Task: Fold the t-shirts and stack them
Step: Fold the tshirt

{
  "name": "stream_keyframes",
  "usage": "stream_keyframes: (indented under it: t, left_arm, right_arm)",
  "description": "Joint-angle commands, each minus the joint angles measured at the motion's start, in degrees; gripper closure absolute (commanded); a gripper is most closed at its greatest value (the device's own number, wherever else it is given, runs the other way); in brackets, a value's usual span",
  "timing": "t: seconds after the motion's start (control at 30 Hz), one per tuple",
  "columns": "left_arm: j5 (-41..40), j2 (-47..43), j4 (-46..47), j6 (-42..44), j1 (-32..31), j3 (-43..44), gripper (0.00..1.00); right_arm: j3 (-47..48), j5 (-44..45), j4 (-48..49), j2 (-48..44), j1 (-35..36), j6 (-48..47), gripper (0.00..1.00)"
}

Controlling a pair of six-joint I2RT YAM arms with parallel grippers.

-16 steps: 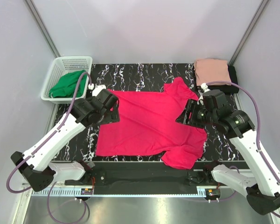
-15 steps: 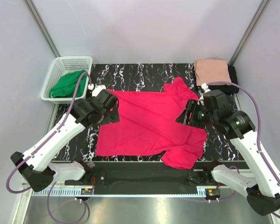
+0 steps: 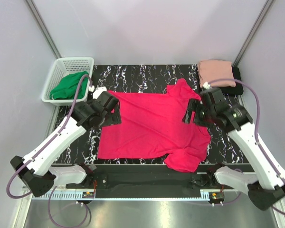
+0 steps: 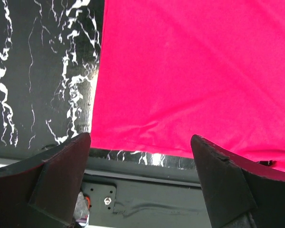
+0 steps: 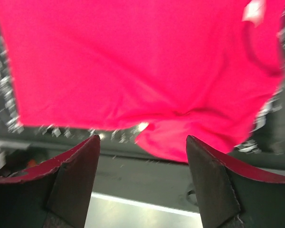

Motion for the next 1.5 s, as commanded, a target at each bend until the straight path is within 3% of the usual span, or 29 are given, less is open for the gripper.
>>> stream_keyframes:
  t: [0.0, 0.1, 0.17, 0.2, 0.3, 0.5, 0.7, 0.8, 0.93, 1.03, 1.47]
  left_arm:
    - [1.15, 1.66, 5.08, 2.82, 2.84, 0.48, 0.06]
    - [4.34, 4.65, 8.07, 5.02, 6.97, 0.74, 0.06]
    - [4.69, 6.49, 9.82, 6.25, 8.3, 2.57, 0.06]
    - [5.82, 7.11, 10.35, 7.47, 8.82, 3.11, 0.06]
    - [9.42, 9.92, 12.12, 9.32, 11.8, 4.78, 0.06]
    - [12.85, 14.58, 15.63, 13.2, 14.44, 6.54, 0.06]
    - [19.96, 21.69, 20.46, 14.6, 25.06, 8.2, 0.06]
    - [20.51, 28.72, 20.55, 16.18, 27.8, 14.7, 0.06]
    - [22.17, 40.3, 17.58, 17.42, 29.21, 28.73, 0.07]
    - [24.9, 43.67, 14.76, 17.16, 28.95, 34.04, 0.07]
    - [28.07, 36.21, 17.3, 17.33, 26.06, 22.54, 0.08]
  right_arm:
    - [9.29, 10.69, -1.88, 9.57, -0.72, -6.42, 0.2]
    - [18.17, 9.39, -1.28, 16.79, -5.36, -9.85, 0.17]
    - [22.49, 0.74, 1.0, 19.62, -10.89, -11.78, 0.15]
    - [23.54, -1.24, 3.97, 23.12, -17.62, -12.31, 0.15]
    - [31.43, -5.39, 3.75, 34.86, -23.55, -14.16, 0.15]
    - [49.45, -10.91, 3.47, 55.71, -26.21, -13.99, 0.15]
    - [66.25, -18.39, 2.07, 71.37, -27.35, -12.33, 0.17]
    - [76.25, -19.27, 0.4, 77.61, -27.44, -11.18, 0.18]
    - [81.9, -20.5, 0.4, 83.61, -29.28, -9.95, 0.18]
    - [83.74, -24.98, 1.71, 87.91, -30.6, -7.93, 0.18]
    - [88.6, -39.91, 11.01, 100.49, -32.27, 2.0, 0.19]
